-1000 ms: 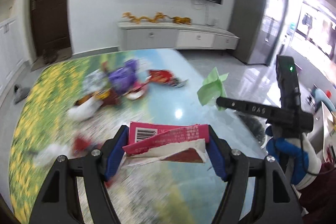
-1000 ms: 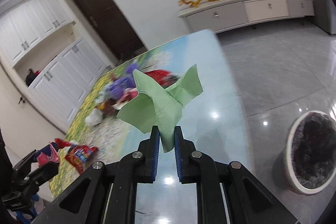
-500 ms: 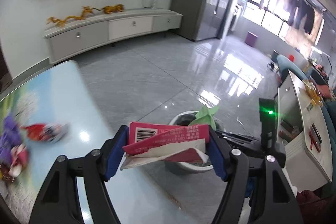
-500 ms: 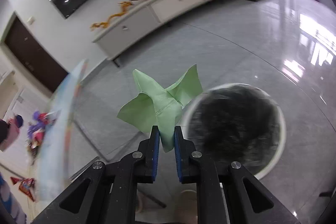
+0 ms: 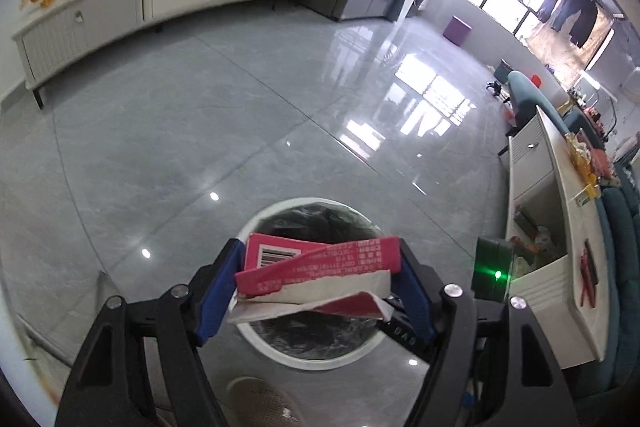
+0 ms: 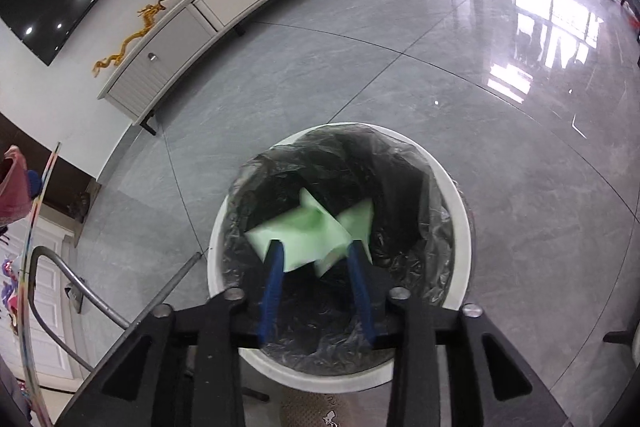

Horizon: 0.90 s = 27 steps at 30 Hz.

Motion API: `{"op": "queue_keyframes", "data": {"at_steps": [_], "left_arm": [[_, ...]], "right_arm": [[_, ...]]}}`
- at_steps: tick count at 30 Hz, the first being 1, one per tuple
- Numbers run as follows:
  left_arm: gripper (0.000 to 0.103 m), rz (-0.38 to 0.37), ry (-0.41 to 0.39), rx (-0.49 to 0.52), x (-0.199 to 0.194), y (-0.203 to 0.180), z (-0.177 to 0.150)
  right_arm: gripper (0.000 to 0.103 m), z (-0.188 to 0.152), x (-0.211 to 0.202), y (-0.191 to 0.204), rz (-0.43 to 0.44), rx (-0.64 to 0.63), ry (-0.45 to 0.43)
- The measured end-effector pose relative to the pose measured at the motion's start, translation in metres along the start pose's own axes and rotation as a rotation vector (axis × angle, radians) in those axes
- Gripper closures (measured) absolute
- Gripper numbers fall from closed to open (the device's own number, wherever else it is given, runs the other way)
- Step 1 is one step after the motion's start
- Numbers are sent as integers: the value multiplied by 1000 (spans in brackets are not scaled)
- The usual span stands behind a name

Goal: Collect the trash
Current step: 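Carry both items over the bin and open both tools to drop them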

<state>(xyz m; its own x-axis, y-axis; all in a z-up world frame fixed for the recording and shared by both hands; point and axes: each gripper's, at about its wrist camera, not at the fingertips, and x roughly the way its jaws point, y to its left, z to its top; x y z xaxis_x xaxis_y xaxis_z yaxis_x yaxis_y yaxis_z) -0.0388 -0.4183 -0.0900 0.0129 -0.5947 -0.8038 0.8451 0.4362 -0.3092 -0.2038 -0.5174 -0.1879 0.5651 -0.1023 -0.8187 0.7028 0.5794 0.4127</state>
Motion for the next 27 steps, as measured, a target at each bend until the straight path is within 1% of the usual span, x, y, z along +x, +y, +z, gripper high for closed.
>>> {"op": "queue_keyframes", "data": {"at_steps": [2, 4, 7, 10, 12, 15, 16, 20, 23, 25, 27], "left_arm": [[26, -18, 21, -29, 9, 2, 2], [25, -36, 34, -47, 13, 4, 4], [25, -53, 29, -45, 5, 2, 1], [25, -32, 2, -19, -14, -1, -2], [25, 3, -31, 1, -34, -3, -7], [25, 68, -107, 12, -70, 2, -17], [25, 93, -147, 11, -87, 6, -23], [25, 178, -258, 11, -143, 18, -42], [25, 240, -305, 21, -180, 27, -60], [25, 287, -311, 27, -199, 35, -74], [25, 316, -320, 5, -220, 48, -91]], "right_arm": [[66, -1, -2, -5, -7, 5, -2], [66, -3, -4, -6, -17, 2, -4], [66, -2, -12, -11, -31, -1, -18], [66, 0, -25, -9, -43, -15, -40], [66, 1, -34, -4, -43, -30, -57], [66, 4, -49, 12, -27, -66, -86], [65, 5, -54, 20, -20, -83, -94], [64, 5, -73, 56, 18, -145, -136], [61, 2, -89, 90, 47, -205, -161], [60, -3, -97, 110, 60, -249, -170], [59, -8, -105, 130, 73, -288, -174]]}}
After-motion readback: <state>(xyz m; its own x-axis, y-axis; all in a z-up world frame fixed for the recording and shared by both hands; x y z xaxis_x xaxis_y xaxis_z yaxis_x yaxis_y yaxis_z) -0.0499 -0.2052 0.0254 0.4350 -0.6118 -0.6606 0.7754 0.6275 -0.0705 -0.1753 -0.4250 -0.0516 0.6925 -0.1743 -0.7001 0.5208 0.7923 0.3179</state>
